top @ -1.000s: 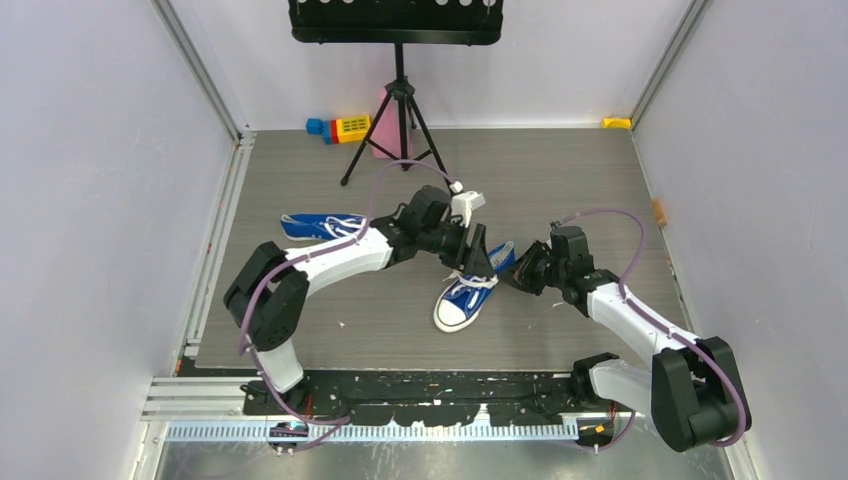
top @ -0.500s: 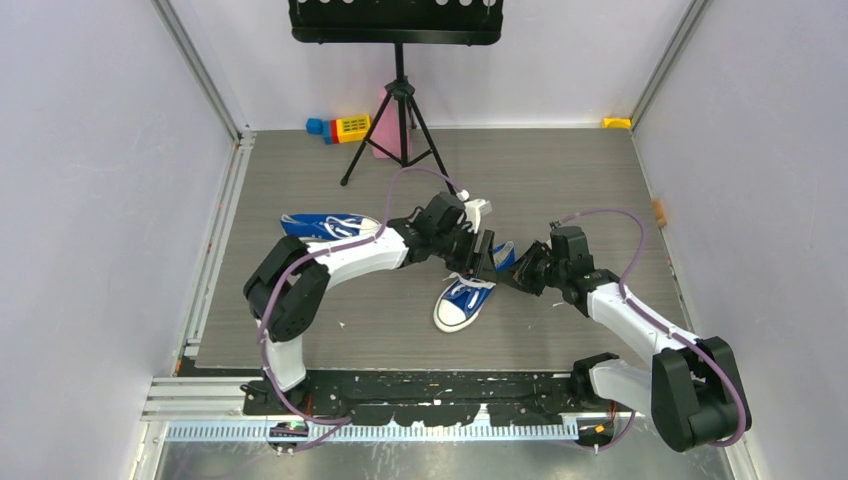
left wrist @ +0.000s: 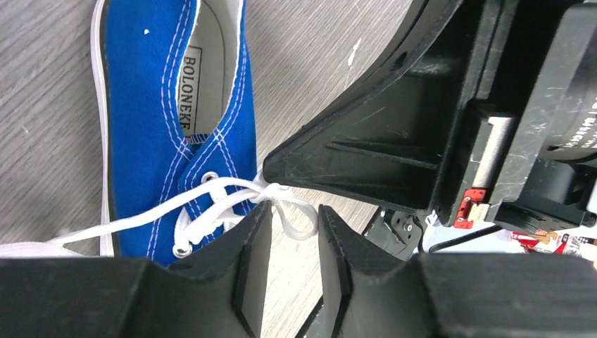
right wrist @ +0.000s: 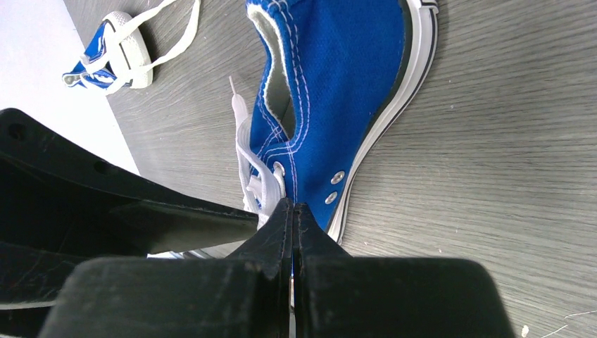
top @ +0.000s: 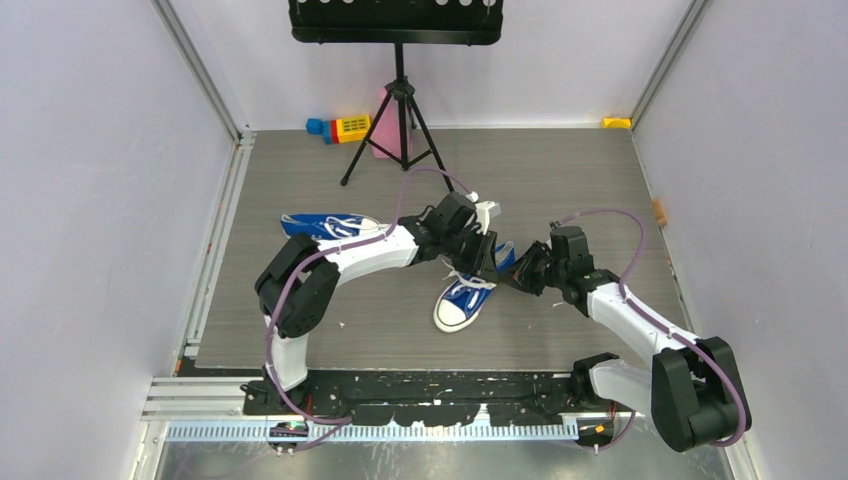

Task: Tie the shoes

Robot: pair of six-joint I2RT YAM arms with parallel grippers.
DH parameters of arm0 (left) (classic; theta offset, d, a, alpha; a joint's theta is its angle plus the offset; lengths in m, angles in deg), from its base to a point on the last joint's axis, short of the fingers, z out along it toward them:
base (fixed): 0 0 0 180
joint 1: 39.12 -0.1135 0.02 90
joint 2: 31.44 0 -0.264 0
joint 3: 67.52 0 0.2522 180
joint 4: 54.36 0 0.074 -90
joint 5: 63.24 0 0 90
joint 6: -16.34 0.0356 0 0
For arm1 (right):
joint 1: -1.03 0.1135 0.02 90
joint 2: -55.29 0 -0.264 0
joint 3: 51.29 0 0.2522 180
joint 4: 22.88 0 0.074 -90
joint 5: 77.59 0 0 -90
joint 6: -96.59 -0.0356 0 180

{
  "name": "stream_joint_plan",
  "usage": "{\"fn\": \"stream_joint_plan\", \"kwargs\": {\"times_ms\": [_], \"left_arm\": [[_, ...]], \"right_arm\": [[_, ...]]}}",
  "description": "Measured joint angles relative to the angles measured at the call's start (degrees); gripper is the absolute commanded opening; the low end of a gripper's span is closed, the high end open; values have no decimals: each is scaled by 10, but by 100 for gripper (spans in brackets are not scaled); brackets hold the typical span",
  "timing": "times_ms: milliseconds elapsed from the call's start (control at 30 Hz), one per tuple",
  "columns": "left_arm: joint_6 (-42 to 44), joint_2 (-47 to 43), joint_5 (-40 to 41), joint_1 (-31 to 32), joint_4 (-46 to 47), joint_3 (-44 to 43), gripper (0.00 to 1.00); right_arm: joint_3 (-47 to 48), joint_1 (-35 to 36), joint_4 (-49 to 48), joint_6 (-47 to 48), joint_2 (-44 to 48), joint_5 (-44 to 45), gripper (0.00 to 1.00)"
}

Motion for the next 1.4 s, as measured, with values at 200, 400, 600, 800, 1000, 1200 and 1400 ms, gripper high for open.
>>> {"fn": "stream_joint_plan", "kwargs": {"times_ms": [200, 400, 600, 800, 1000, 1200, 1400], "left_arm": [[6, 3, 1, 0, -38, -10, 16], [24, 5, 3, 0, -75, -32, 0], [49, 8, 2, 0, -109, -51, 0], [88, 8, -12, -11, -146, -61, 0], [139, 8, -15, -30, -202, -67, 0], [181, 8, 25, -40, -226, -70, 0], [211, 9, 71, -44, -239, -70, 0]], "right_arm": [[0, 0, 0, 0, 0, 0, 0], [0, 0, 0, 0, 0, -1, 0], [0, 0, 8, 3, 5, -1, 0], [6, 0, 51, 23, 15, 16, 0], [5, 0, 87, 34, 31, 34, 0], [1, 1, 97, 39, 30, 46, 0], [1, 12, 106, 41, 2, 75, 0]]}}
